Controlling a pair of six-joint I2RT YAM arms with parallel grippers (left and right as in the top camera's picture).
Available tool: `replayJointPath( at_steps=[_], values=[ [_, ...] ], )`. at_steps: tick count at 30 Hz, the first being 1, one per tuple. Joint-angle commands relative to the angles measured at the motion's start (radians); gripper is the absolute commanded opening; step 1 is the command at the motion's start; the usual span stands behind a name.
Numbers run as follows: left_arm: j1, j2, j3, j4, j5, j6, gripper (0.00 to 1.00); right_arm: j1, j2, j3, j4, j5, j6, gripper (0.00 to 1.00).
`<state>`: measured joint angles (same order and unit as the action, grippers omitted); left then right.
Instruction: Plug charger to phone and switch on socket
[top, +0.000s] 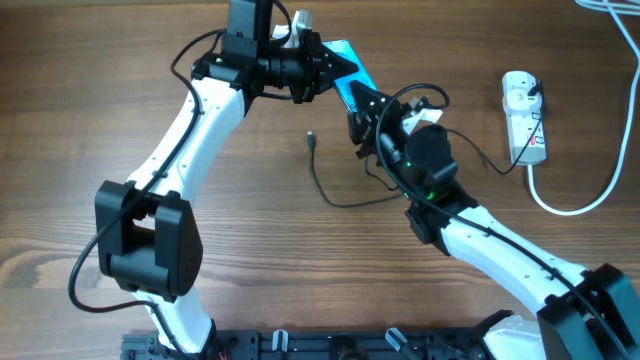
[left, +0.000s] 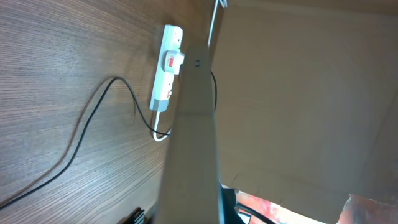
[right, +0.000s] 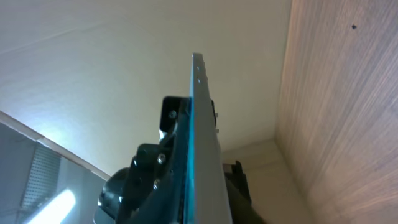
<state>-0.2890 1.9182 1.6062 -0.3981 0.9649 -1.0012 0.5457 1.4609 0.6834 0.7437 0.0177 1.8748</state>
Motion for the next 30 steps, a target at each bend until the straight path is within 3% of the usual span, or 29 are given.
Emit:
replayJointPath(
  at_steps=[1,6,10,16,17,18,19,21,23,27,30],
  values=[
    [0.021,-0.024,0.017,0.006,0.003,0.024,0.04,0.005,0.013,0.018,-0.006,-0.024,-0.018,0.51],
    [0.061,-0.024,0.017,-0.044,0.003,0.111,0.04,0.005,0.013,0.018,-0.067,-0.091,-0.179,0.7],
    [0.106,-0.024,0.017,-0.151,0.002,0.249,0.04,0.005,0.013,0.018,-0.188,-0.192,-0.418,1.0],
    [0.196,-0.024,0.017,-0.334,0.003,0.484,0.04,0.005,0.013,0.018,-0.556,-0.226,-0.584,1.0],
    [0.208,-0.024,0.017,-0.365,0.003,0.524,0.04,0.005,0.013,0.018,-0.595,-0.234,-0.64,1.0],
    [0.23,-0.024,0.017,-0.428,0.004,0.606,0.04,0.005,0.013,0.018,-0.594,-0.322,-0.888,1.0],
    [0.24,-0.024,0.017,-0.455,0.008,0.64,0.04,0.005,0.013,0.018,-0.602,-0.364,-0.964,1.0],
    [0.26,-0.024,0.017,-0.507,0.039,0.707,0.04,0.005,0.013,0.018,-0.645,-0.416,-1.034,1.0],
    [0.29,-0.024,0.017,-0.558,0.159,0.814,0.04,0.003,0.013,0.025,-0.708,-0.475,-1.107,0.99],
    [0.342,-0.024,0.017,-0.602,0.267,0.89,0.04,0.003,0.013,0.1,-0.878,-0.487,-1.219,1.0],
    [0.399,-0.024,0.017,-0.611,0.27,0.889,0.04,0.003,0.013,0.276,-1.169,-0.378,-1.352,1.0]
  ],
)
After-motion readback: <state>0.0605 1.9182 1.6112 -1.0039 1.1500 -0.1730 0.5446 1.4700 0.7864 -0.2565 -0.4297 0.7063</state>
